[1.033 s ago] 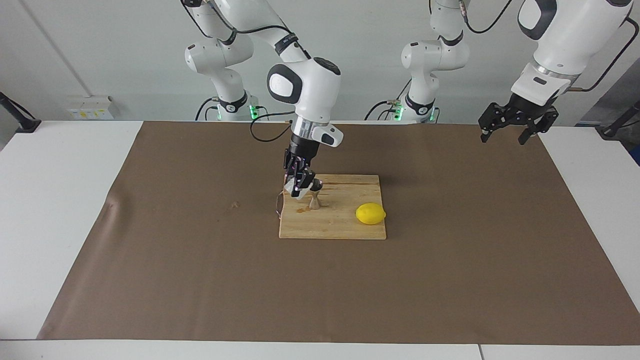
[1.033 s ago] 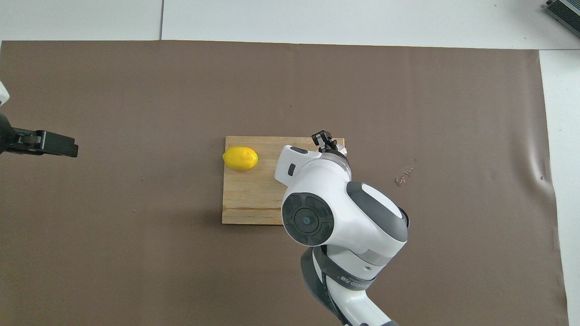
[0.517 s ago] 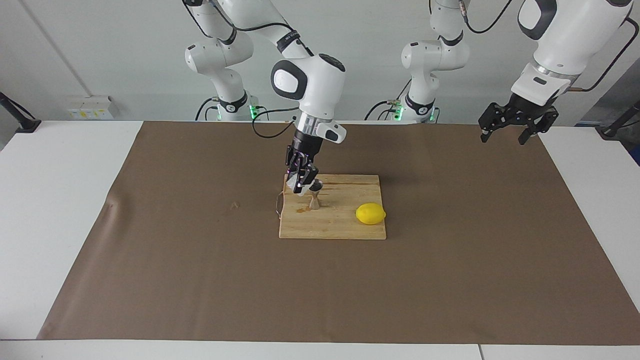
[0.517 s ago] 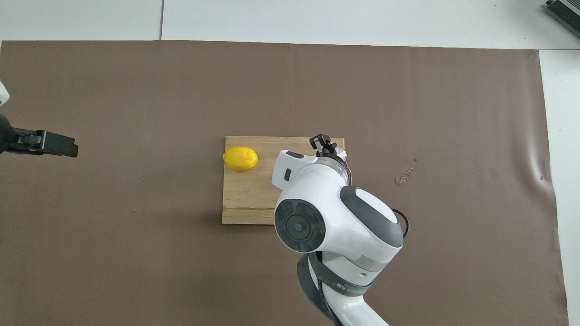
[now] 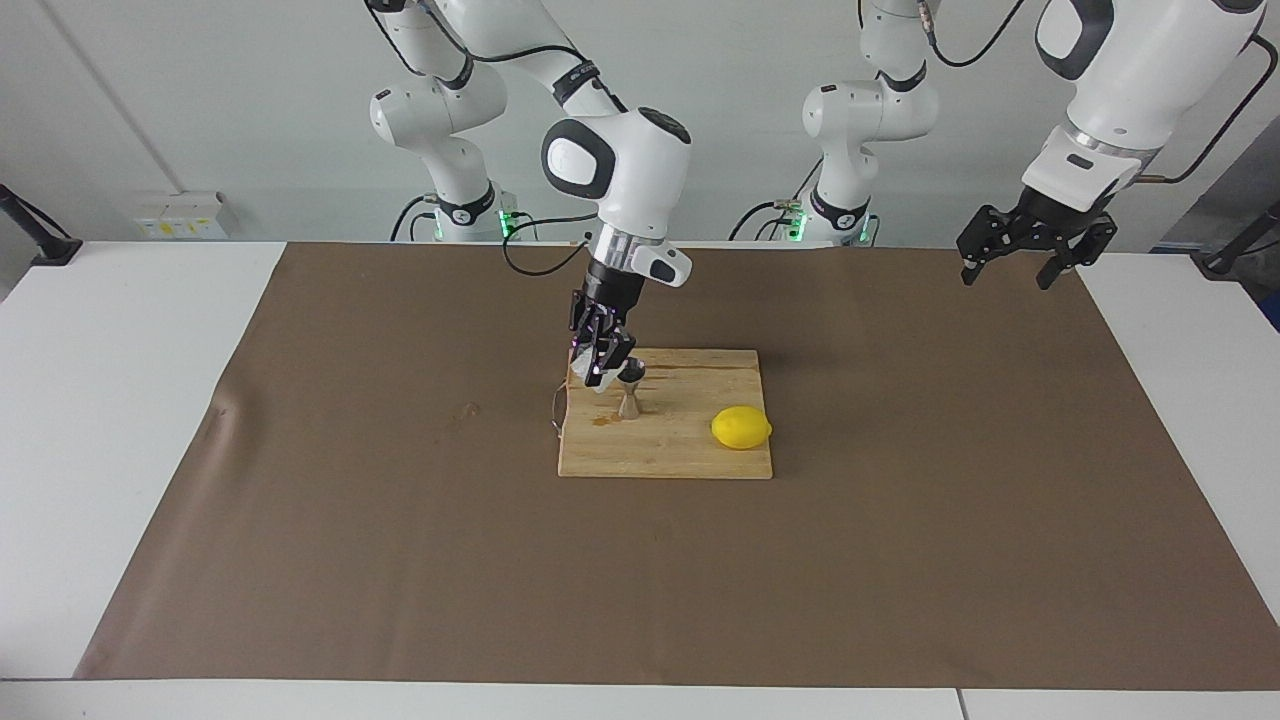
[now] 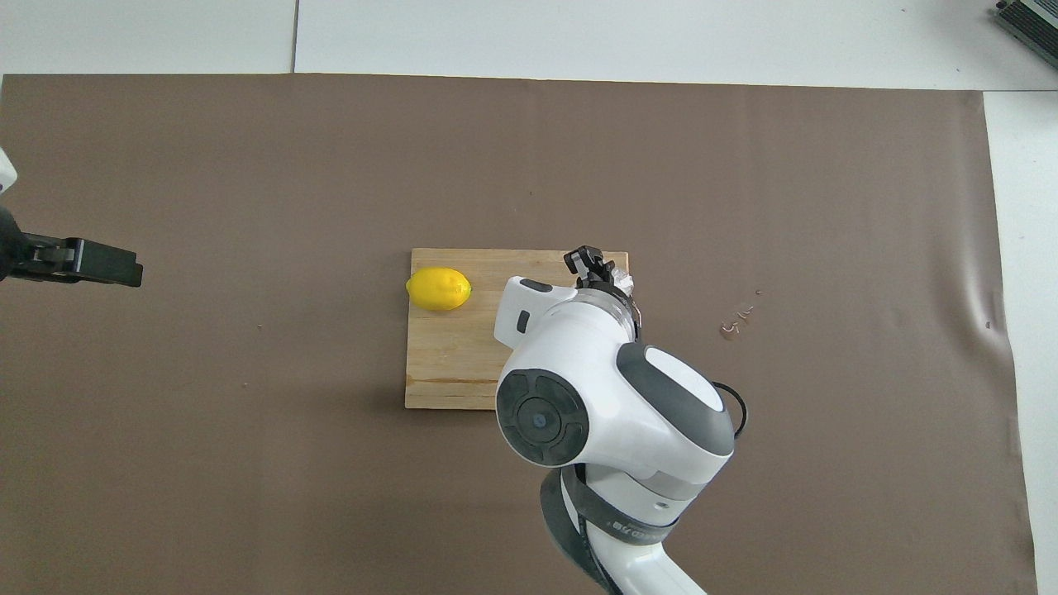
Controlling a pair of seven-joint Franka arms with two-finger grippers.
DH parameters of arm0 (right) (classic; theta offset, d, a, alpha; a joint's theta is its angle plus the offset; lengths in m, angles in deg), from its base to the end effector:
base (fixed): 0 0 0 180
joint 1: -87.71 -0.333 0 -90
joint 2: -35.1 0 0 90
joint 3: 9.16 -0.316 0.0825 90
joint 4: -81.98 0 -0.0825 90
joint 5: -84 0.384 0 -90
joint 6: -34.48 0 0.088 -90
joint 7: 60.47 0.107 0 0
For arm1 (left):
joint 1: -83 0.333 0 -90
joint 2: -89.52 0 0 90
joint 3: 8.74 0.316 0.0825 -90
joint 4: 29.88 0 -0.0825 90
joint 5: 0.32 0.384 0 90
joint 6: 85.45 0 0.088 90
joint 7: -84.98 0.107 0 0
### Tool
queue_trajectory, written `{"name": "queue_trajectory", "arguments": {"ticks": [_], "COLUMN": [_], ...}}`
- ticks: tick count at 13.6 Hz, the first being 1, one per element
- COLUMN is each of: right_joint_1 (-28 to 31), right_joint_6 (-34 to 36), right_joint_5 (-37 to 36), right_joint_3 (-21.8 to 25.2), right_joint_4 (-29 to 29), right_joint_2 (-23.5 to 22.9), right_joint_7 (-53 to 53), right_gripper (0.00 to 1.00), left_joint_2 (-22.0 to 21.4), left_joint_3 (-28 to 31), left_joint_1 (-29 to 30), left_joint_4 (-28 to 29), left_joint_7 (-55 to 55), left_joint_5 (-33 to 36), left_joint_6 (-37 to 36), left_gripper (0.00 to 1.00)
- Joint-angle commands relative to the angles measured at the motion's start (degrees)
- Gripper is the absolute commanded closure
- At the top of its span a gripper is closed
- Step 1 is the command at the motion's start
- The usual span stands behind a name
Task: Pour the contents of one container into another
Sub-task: 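Tilt the glass cup over the metal cup with the right gripper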
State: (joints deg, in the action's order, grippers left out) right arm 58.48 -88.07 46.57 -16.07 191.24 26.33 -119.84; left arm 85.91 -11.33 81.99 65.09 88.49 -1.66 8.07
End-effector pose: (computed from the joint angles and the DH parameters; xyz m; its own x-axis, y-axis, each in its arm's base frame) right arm 0.5076 0.3351 0.4333 -0.3144 0.8329 -0.4554 0.8499 0.4606 0.2558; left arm 0.5390 -0.0371 0.6233 0.9917 -0.1223 0.0388 -0.1231 -0.9922 0.0182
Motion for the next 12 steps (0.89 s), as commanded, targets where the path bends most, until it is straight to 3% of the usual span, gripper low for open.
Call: {"name": "queue_trajectory", "arguments": {"ticks": [1,12], "right_joint_1": [0.3,0.0], "right_joint_6": [1.3,1.7], "right_joint_5": [-2.9,-5.0], "right_joint_3": [-0.4,-0.6], "right_joint_4": [0.2,0.1], "right_joint_2": [0.7,0.3], "right_joint_7": [1.8,2.9], "right_gripper": [0.81,0.81], "left_joint_2": [-1.0,-1.0], "left_joint_3": [0.1,0.1], "left_joint_1": [0.2,0.2], "left_joint_4": [0.8,0.8], "left_joint_7": [0.3,0.3], "left_joint_5": [-0.3,-0.3], "left_joint_6": [0.1,0.1], "left_gripper": [0.00,0.00]}}
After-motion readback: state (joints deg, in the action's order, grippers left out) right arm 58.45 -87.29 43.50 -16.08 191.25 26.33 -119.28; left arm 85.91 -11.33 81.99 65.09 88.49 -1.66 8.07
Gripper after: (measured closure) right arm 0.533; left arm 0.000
